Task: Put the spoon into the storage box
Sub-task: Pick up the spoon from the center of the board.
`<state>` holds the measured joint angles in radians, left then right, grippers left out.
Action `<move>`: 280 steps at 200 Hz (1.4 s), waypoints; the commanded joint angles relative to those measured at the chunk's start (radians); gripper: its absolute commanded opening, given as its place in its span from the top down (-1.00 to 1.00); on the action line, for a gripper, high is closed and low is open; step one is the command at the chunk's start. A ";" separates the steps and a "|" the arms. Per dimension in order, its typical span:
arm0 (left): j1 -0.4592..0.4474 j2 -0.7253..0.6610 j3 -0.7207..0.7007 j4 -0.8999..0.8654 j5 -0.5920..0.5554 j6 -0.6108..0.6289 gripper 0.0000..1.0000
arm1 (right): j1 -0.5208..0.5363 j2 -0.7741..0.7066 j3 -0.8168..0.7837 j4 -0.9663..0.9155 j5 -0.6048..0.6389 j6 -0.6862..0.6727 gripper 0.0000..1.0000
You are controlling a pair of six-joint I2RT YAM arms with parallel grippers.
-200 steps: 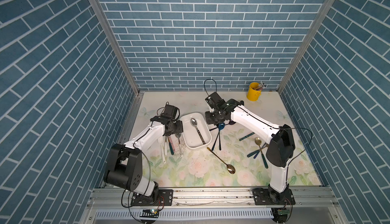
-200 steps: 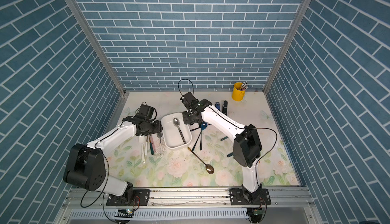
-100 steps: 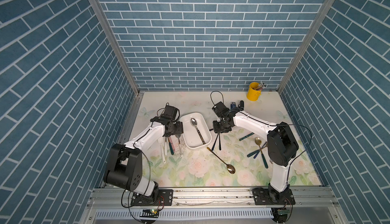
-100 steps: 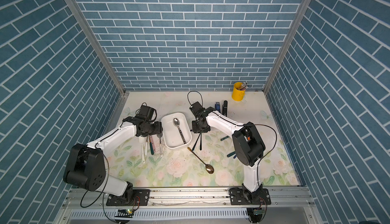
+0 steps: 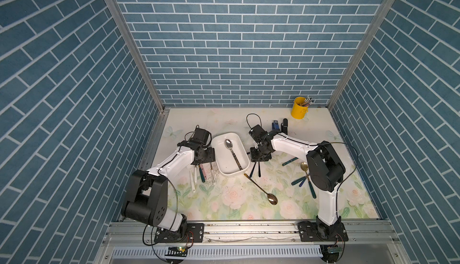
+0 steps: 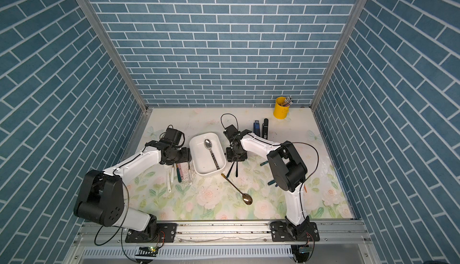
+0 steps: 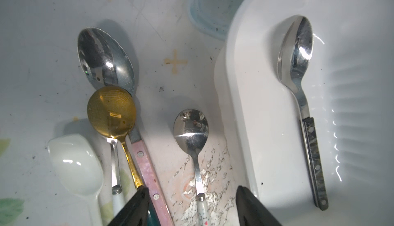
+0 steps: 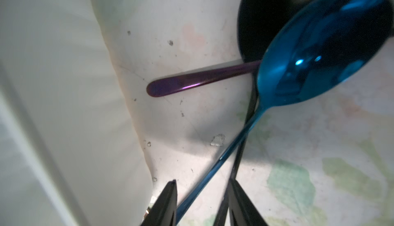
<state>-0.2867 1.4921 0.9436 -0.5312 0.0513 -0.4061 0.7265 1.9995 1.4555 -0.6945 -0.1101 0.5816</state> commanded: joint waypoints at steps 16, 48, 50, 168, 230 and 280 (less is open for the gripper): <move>-0.002 0.004 -0.006 -0.001 -0.009 0.010 -0.40 | 0.004 0.045 0.001 0.006 -0.021 0.025 0.09; -0.002 0.009 -0.009 0.000 -0.011 0.012 -0.40 | 0.002 0.069 0.010 0.006 -0.025 0.023 0.08; -0.002 0.011 -0.009 0.000 -0.011 0.012 -0.40 | 0.002 0.070 0.009 0.007 -0.025 0.023 0.08; -0.002 0.019 -0.014 0.000 -0.014 0.009 -0.40 | -0.021 0.066 -0.076 -0.045 0.029 -0.049 0.50; -0.002 0.032 0.012 -0.008 -0.005 0.007 -0.40 | -0.022 0.017 -0.171 -0.008 0.064 -0.058 0.67; -0.002 0.038 0.036 -0.016 -0.003 0.005 -0.40 | -0.022 -0.028 -0.197 0.032 0.084 -0.065 0.82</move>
<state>-0.2867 1.5169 0.9455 -0.5262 0.0483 -0.4061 0.7074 1.9621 1.3159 -0.6006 -0.0803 0.5461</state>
